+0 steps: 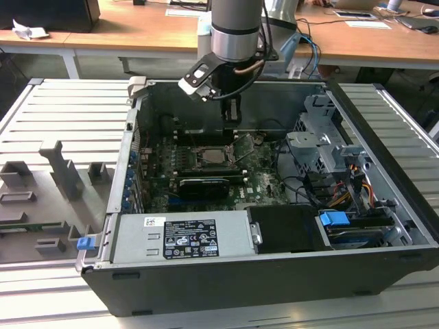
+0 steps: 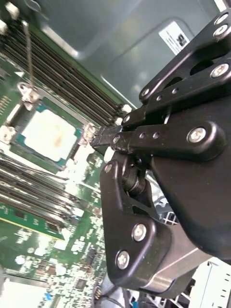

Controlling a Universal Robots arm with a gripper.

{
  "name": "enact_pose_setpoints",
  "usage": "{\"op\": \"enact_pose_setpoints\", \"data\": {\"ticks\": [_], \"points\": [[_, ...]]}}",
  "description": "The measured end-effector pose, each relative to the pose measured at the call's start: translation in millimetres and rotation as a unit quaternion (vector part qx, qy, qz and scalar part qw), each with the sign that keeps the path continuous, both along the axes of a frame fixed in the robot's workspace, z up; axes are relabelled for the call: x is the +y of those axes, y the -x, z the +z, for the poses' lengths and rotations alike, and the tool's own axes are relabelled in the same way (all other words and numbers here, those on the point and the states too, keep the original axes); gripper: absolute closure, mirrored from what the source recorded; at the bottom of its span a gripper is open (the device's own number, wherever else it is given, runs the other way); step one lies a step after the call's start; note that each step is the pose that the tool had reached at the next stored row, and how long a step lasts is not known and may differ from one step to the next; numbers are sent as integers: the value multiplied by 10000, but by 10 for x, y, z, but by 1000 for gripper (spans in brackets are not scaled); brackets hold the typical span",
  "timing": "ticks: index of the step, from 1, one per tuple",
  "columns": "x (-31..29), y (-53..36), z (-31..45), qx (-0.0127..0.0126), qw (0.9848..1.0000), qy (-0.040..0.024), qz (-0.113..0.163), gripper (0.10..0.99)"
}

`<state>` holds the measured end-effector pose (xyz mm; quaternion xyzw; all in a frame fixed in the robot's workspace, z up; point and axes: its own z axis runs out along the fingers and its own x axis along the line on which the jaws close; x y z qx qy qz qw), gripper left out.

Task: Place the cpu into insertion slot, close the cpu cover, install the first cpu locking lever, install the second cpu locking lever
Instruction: 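Close the cpu cover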

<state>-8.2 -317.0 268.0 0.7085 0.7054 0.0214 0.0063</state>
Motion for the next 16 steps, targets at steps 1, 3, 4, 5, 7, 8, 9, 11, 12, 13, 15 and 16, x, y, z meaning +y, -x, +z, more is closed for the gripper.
{"op": "enact_pose_setpoints", "data": {"ticks": [1, 3, 4, 5, 7, 8, 9, 11, 12, 13, 15, 16], "points": [[-1, -69, -7, 4, 10000, 2, 28, 980], [0, -134, -20, 6, 9999, 0, 104, 980], [0, -149, -24, 6, 9999, 0, 112, 980], [0, -168, -28, 7, 9999, 0, 114, 980], [-1, -220, -33, 10, 9999, 2, 121, 980], [0, -251, -38, 9, 9999, 1, 124, 980], [0, -285, -44, 9, 9999, 0, 125, 980], [0, -312, -53, 9, 9999, 1, 126, 980], [0, -329, -60, 9, 9999, 2, 130, 980], [-1, -371, -65, 10, 9999, 3, 159, 980], [0, -415, -68, 9, 9998, 3, 190, 980], [0, -441, -71, 9, 9998, 2, 200, 980]]}}
